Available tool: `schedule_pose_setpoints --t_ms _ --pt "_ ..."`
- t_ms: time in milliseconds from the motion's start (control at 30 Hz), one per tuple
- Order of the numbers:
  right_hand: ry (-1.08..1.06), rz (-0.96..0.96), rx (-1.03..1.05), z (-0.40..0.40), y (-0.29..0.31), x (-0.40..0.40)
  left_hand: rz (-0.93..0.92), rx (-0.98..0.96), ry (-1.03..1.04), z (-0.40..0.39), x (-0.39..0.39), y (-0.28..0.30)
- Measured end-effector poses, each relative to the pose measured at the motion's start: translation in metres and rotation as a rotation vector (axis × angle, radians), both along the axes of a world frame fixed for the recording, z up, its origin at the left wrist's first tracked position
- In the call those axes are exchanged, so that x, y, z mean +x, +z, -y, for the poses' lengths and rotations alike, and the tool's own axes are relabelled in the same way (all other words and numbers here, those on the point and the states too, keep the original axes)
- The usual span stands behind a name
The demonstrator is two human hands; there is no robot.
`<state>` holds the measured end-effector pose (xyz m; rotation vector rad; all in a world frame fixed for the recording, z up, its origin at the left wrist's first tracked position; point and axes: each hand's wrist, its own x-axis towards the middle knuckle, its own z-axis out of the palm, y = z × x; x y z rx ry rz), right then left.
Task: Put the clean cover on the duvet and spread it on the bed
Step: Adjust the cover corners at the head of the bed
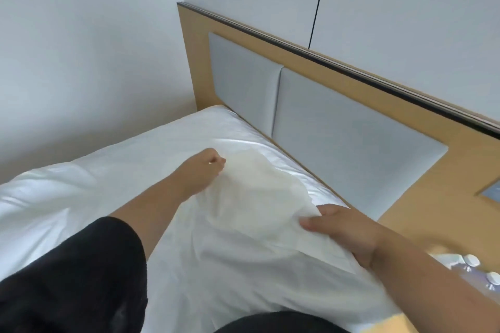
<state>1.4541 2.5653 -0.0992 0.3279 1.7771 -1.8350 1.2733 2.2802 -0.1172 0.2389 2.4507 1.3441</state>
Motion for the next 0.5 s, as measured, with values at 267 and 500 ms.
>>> schedule_pose_setpoints --t_ms 267,500 --pt "-0.340 0.087 -0.139 0.001 -0.040 0.005 -0.012 -0.282 -0.554 0.000 0.086 -0.078" --pt "-0.370 0.123 -0.009 0.003 -0.042 0.013 -0.503 -0.121 -0.524 -0.047 0.097 -0.083"
